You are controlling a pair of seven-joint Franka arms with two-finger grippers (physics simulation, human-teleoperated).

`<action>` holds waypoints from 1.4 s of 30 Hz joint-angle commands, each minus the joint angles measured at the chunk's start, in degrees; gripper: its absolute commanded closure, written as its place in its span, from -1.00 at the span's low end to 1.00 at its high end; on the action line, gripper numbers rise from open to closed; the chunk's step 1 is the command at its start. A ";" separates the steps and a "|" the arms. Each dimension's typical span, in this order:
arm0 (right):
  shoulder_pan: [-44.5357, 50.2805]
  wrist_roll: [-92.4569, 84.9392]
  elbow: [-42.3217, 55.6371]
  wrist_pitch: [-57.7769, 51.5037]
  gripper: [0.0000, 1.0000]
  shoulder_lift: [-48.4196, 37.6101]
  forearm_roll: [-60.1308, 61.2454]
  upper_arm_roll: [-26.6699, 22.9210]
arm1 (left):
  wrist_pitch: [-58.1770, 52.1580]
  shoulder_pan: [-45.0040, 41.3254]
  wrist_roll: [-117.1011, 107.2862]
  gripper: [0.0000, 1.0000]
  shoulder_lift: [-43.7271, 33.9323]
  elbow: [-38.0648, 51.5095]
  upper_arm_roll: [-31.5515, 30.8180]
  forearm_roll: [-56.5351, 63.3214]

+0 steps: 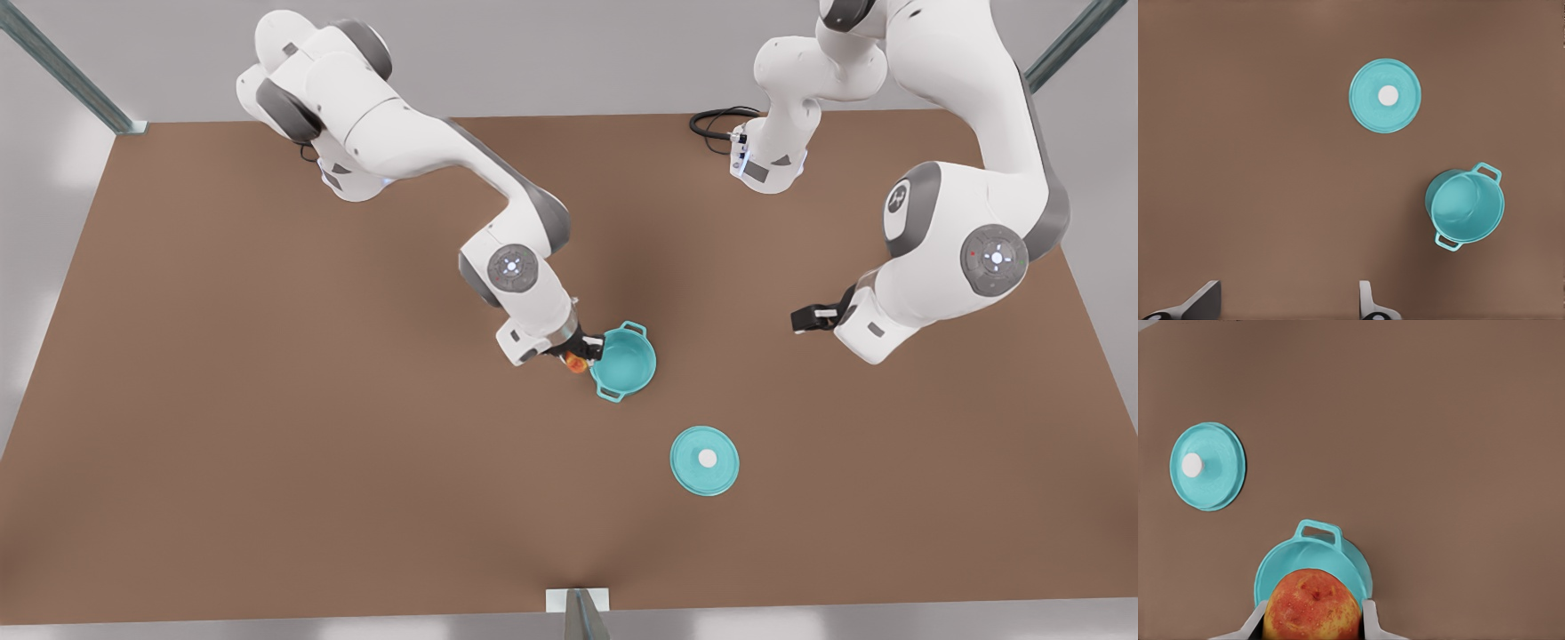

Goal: Open the pot lid and put the potato into the pot

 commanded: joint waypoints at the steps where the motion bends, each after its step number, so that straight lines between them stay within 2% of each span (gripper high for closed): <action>1: 1.80 32.14 1.57 8.06 -0.09 1.77 -0.21 0.08 | -0.14 -0.14 1.11 -1.00 0.01 0.07 -0.15 0.14; 9: 4.79 31.62 1.75 10.34 -0.08 9.15 -0.82 0.08 | -0.05 -0.32 1.20 -1.00 0.10 0.07 -0.15 0.40; 15: 5.31 31.53 1.83 16.57 -0.09 11.44 -0.82 -0.19 | -0.40 -0.76 1.11 -1.00 -0.43 -0.19 -1.11 1.98; 19: 5.40 31.79 1.83 17.81 -0.10 12.50 -1.61 -0.28 | -8.57 -1.64 0.76 -1.00 -1.31 -0.54 -4.63 1.99; 20: 5.40 31.44 1.83 17.73 -0.39 12.50 -1.97 -0.36 | -8.93 -1.64 0.93 -1.00 -1.14 -0.45 -4.72 1.72; 21: 5.40 30.47 1.83 17.81 -1.00 12.58 -3.90 -0.36 | -8.93 -1.29 1.29 -1.00 -0.96 -0.19 -4.72 1.72; 28: 5.23 30.30 2.36 17.64 -1.00 12.32 -3.90 -0.45 | -2.43 -0.85 1.64 -1.00 -0.70 0.07 -4.54 0.75; 29: 4.53 30.04 2.36 14.14 -1.00 10.04 -3.90 -0.80 | -2.43 -0.76 1.64 -1.00 -0.70 0.07 -4.37 0.58; 30: -0.21 25.91 4.20 0.61 -1.00 5.21 -3.55 1.47 | -2.43 -0.76 1.64 -1.00 -0.70 -0.01 -4.37 0.67; 31: -7.85 19.95 8.15 -14.40 -1.00 1.70 -3.72 6.30 | -2.43 -0.76 1.73 -1.00 -0.70 0.07 -4.28 0.76; 33: -19.80 2.04 8.78 -41.64 -1.00 -9.46 -4.07 6.23 | -2.43 -0.67 1.81 -1.00 -0.70 0.07 -4.37 0.84; 34: -26.57 -9.48 6.25 -46.60 -1.00 -13.86 -4.77 6.41 | -2.43 -0.67 1.81 -1.00 -0.70 0.07 -4.28 0.93; 36: -43.08 -34.69 0.08 -43.37 -1.00 -14.84 -12.42 6.14 | -2.43 -0.76 1.73 -1.00 -0.61 0.07 -4.45 1.28; 37: -49.70 -42.21 -6.06 -35.99 -1.00 -15.80 -12.43 6.14 | -2.43 -0.76 1.81 -1.00 -0.61 0.07 -4.45 1.11; 38: -53.74 -45.98 -19.67 -23.61 -1.00 -20.37 -12.25 6.14 | -2.43 -0.67 1.73 -1.00 -0.61 0.16 -4.45 1.02; 39: -57.35 -51.17 -25.59 -17.08 -1.00 -22.05 -11.63 6.14 | -2.43 -0.67 1.73 -1.00 -0.61 0.16 -4.37 0.93; 42: -57.27 -51.62 -24.97 -17.08 -1.00 -21.25 -11.63 6.41 | -2.43 -0.76 1.73 -1.00 -0.61 0.16 -4.45 0.93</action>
